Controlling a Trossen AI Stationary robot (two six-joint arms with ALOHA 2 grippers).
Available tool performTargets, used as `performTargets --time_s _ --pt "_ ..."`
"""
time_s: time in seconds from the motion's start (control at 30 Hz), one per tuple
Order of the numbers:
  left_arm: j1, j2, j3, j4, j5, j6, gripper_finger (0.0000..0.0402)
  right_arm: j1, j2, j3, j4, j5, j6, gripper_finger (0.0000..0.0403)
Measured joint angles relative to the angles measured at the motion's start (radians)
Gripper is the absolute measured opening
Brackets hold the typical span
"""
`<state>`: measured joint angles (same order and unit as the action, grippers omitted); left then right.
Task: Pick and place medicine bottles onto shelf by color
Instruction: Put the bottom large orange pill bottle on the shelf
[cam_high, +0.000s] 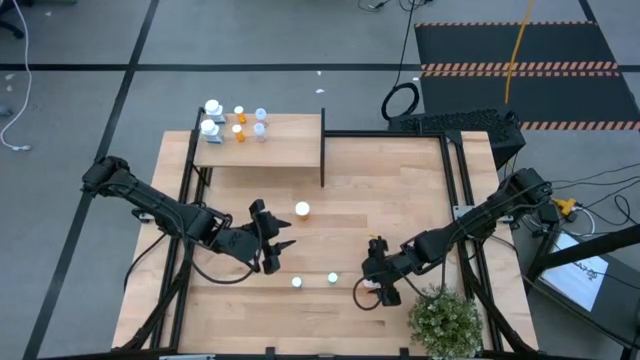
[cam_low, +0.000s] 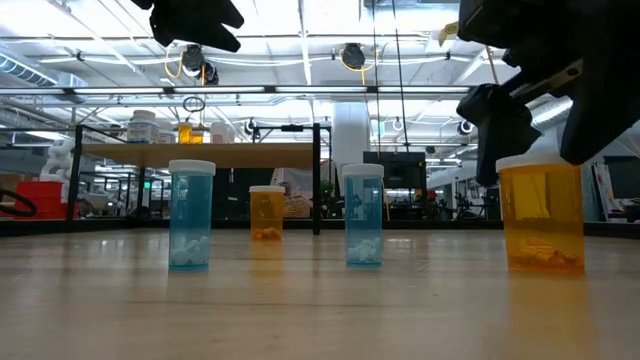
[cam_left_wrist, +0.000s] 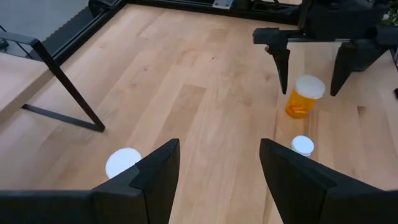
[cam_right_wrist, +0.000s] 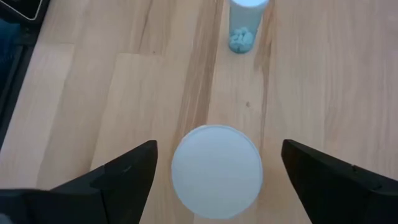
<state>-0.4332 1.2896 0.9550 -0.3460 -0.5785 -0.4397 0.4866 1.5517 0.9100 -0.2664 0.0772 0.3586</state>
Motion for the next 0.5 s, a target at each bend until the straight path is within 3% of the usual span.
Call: performTargets --time_s 0.2,0.5 --pt "0.001 0.0 0.0 0.0 0.0 0.001 0.0223 0.0 0.0 -0.02 -0.003 0.0 0.0 0.0315" --pt "0.001 0.0 0.0 0.005 0.0 0.0 0.0223 0.0 0.0 -0.031 0.007 -0.001 -0.025 0.0234"
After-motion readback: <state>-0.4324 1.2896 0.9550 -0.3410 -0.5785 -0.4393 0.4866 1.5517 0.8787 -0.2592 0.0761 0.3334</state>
